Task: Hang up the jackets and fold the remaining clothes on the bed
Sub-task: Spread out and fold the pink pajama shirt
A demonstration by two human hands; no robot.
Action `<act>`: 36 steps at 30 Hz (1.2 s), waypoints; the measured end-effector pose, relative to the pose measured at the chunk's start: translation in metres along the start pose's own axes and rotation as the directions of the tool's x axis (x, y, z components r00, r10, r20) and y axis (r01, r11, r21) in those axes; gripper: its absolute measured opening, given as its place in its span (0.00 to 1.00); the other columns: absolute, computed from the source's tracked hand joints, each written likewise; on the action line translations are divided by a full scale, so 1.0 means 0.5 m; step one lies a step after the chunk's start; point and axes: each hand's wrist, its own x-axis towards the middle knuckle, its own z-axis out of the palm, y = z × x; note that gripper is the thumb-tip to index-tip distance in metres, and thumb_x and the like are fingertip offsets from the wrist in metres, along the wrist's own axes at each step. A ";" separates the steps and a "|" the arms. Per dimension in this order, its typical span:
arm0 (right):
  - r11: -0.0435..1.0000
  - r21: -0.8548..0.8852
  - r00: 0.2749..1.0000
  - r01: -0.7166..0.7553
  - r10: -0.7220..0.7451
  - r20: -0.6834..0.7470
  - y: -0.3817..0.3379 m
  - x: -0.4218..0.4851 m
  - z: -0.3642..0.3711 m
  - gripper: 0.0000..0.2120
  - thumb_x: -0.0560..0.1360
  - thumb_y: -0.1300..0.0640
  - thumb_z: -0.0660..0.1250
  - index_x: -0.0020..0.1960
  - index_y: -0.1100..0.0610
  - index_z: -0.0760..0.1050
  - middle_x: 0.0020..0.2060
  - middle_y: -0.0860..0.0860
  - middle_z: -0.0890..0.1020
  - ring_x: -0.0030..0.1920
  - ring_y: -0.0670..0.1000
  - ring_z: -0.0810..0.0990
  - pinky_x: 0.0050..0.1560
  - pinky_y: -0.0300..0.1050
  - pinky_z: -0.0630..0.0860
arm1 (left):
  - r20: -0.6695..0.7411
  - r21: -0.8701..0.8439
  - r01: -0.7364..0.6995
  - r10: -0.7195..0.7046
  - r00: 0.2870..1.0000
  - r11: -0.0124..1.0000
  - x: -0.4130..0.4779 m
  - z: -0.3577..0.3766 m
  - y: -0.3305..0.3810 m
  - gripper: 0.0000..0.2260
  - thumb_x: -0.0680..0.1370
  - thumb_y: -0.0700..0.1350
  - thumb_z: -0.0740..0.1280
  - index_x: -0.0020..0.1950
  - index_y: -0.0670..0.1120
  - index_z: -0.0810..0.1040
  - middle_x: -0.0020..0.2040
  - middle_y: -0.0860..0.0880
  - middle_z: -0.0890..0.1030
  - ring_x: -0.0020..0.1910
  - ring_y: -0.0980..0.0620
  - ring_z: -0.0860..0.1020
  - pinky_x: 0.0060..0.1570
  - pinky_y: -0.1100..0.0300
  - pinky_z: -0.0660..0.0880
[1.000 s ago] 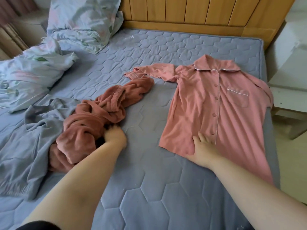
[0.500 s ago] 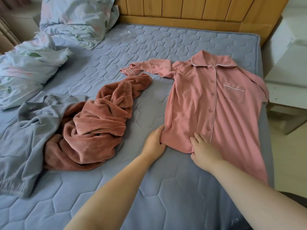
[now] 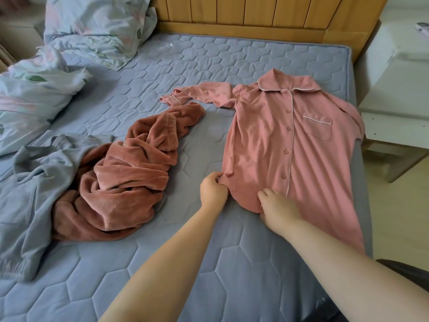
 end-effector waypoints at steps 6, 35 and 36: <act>0.874 0.461 0.899 -0.154 0.318 -0.302 0.034 0.005 -0.031 0.06 0.76 0.61 0.59 0.51 0.59 0.72 0.43 0.58 0.80 0.44 0.62 0.78 0.40 0.50 0.71 | -0.119 0.194 -0.143 0.168 0.978 0.971 0.026 -0.085 -0.018 0.18 0.72 0.33 0.60 0.54 0.48 0.82 0.41 0.49 0.81 0.41 0.47 0.78 0.38 0.63 0.67; 0.617 0.711 0.863 -0.337 0.505 -0.029 0.085 0.045 -0.076 0.12 0.78 0.58 0.58 0.36 0.62 0.69 0.29 0.53 0.69 0.33 0.55 0.67 0.34 0.48 0.60 | -0.098 -0.692 0.292 -0.487 0.868 0.660 0.082 -0.089 0.004 0.15 0.79 0.49 0.63 0.61 0.42 0.76 0.46 0.46 0.79 0.42 0.48 0.79 0.42 0.56 0.77; 0.624 0.711 0.870 -0.325 0.493 -0.035 0.085 0.046 -0.077 0.13 0.78 0.58 0.58 0.36 0.61 0.68 0.29 0.53 0.69 0.33 0.54 0.66 0.34 0.48 0.60 | 0.040 -0.738 0.378 -0.524 0.851 0.559 0.074 -0.077 0.016 0.18 0.80 0.55 0.60 0.63 0.45 0.74 0.51 0.46 0.79 0.50 0.45 0.79 0.48 0.52 0.77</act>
